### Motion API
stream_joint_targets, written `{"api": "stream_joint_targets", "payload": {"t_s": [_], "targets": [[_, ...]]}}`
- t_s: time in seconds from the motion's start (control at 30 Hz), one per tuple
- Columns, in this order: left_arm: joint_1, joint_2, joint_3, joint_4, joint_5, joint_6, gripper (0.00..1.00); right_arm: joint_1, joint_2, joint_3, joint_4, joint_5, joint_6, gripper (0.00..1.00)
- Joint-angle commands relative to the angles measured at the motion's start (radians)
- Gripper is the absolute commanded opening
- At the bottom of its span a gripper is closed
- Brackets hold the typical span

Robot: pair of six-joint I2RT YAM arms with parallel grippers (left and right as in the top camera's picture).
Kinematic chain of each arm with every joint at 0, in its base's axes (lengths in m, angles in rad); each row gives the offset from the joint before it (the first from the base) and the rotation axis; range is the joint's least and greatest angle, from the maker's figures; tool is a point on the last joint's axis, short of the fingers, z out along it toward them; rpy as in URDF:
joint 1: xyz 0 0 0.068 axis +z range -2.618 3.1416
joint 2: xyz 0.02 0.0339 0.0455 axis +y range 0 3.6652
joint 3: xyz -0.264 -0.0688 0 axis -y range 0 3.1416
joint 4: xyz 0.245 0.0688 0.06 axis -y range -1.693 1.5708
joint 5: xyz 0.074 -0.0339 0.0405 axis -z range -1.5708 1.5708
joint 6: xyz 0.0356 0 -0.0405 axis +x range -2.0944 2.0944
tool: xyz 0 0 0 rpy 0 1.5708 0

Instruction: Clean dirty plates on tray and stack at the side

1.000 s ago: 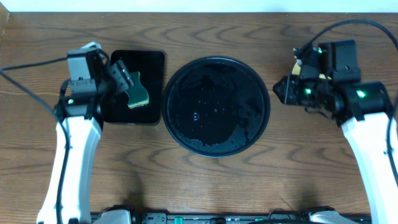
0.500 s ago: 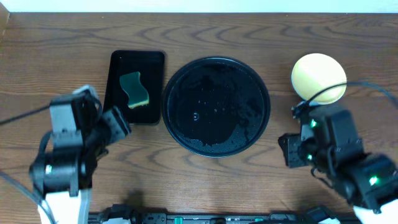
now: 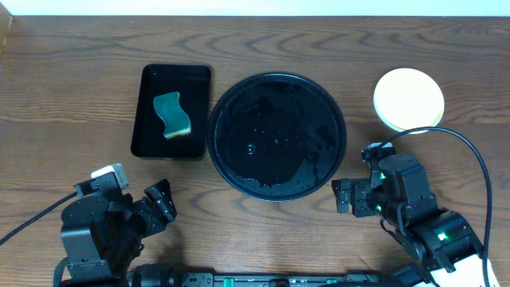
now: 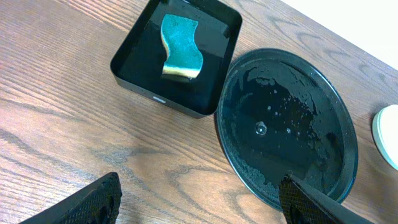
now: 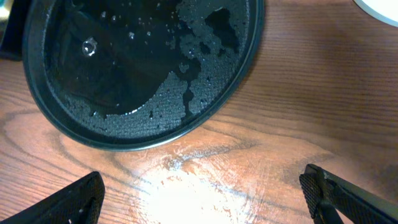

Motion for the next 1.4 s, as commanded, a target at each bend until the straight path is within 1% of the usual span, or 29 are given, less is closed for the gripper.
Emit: {"api": "stream_joint_targets", "payload": {"t_s": [0.0,0.13,0.27,0.4,0.5,0.63,0.97,1.03,1.17,1.27,1.37], "targets": [[0.002,-0.005,-0.006,0.000,0.010,0.010,0.82,0.006,0.008,-0.002,0.023,0.014,0.011,0.99],[0.002,-0.005,-0.006,0.000,0.010,0.010,0.82,0.006,0.005,-0.001,0.122,0.013,0.011,0.99],[0.002,-0.005,-0.006,0.000,0.010,0.010,0.82,0.006,-0.003,0.000,0.206,-0.068,0.012,0.99],[0.002,-0.005,-0.006,0.000,0.010,0.010,0.83,0.006,-0.002,-0.001,0.199,-0.168,0.011,0.99],[0.002,-0.005,-0.006,0.000,0.010,0.010,0.83,0.006,-0.001,-0.001,0.190,-0.161,0.001,0.99],[0.002,-0.005,-0.006,0.000,0.010,0.010,0.83,0.006,0.000,-0.003,0.132,-0.154,-0.005,0.99],[0.002,-0.005,-0.006,0.000,0.010,0.010,0.83,0.006,-0.002,-0.028,0.166,-0.075,-0.010,0.99],[0.002,-0.005,-0.006,0.000,0.010,0.010,0.83,-0.032,-0.023,-0.068,0.216,-0.084,-0.032,0.99],[0.002,-0.005,-0.006,0.000,0.010,0.010,0.83,-0.154,-0.119,-0.215,0.369,-0.198,-0.079,0.99],[0.002,-0.005,-0.006,0.000,0.010,0.010,0.83,-0.278,-0.261,-0.374,0.524,-0.318,-0.089,0.99],[0.002,-0.005,-0.006,0.000,0.010,0.010,0.83,-0.369,-0.424,-0.537,0.682,-0.367,-0.088,0.99]]}}
